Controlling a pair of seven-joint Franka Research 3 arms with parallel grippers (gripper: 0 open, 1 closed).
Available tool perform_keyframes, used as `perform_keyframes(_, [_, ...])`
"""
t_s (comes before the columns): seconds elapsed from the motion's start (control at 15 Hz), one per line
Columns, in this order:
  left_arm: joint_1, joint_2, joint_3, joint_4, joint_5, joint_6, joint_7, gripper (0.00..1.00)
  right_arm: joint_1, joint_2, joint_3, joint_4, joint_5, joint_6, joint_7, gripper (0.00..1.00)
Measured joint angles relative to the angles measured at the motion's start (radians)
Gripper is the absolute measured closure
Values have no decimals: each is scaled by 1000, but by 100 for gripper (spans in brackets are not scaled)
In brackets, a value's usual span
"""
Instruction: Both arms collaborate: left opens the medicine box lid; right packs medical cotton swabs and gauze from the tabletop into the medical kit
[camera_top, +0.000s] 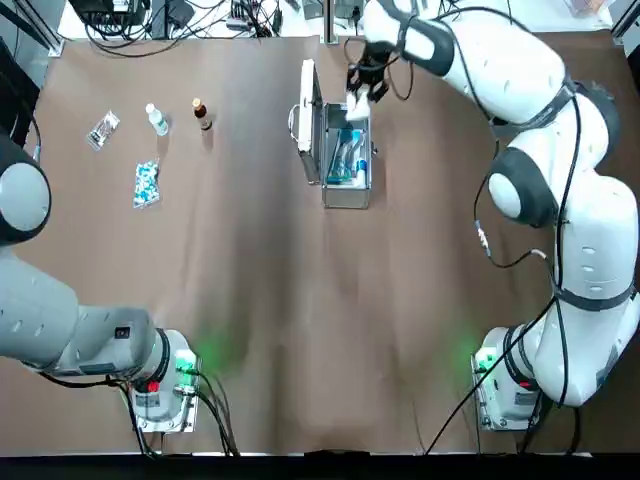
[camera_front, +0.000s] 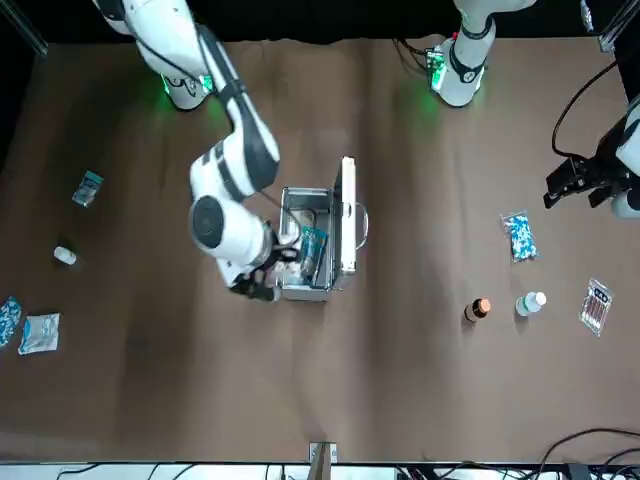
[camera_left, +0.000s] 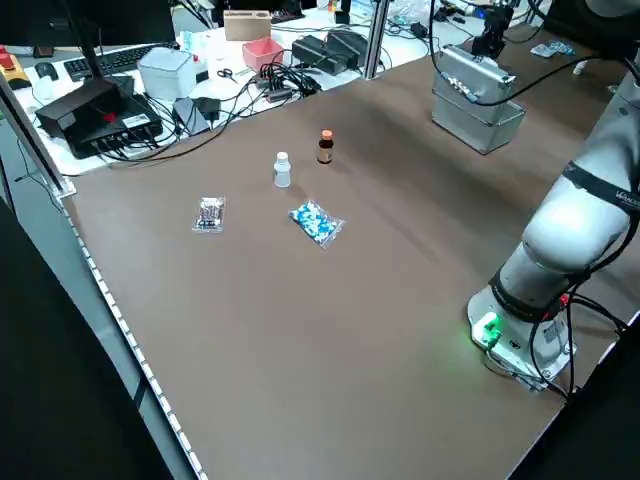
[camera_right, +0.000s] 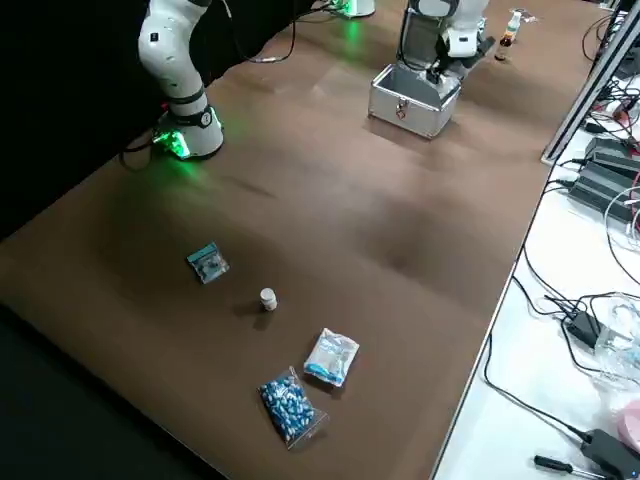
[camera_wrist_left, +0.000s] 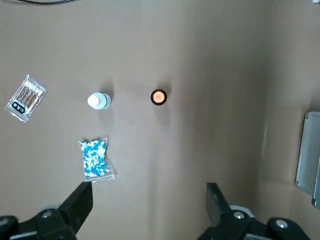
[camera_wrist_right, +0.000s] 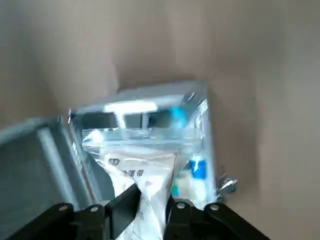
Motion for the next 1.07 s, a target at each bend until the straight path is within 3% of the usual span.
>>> perform_keyframes(0.4, [0, 0, 0, 0, 0, 0, 0, 0, 39, 15, -4, -29, 6, -18, 9, 78])
perform_keyframes(0.47, [0, 0, 0, 0, 0, 0, 0, 0, 40, 14, -5, -29, 7, -25, 9, 62])
perform_keyframes(0.87, [0, 0, 0, 0, 0, 1, 0, 0, 51, 14, -6, -29, 7, -26, 7, 7])
perform_keyframes(0.93, [0, 0, 0, 0, 0, 0, 0, 0, 48, 13, -11, -27, 7, -27, 7, 2])
perform_keyframes(1.07, [0, 0, 0, 0, 0, 0, 0, 1, 34, 7, -25, -16, 6, -43, 6, 2])
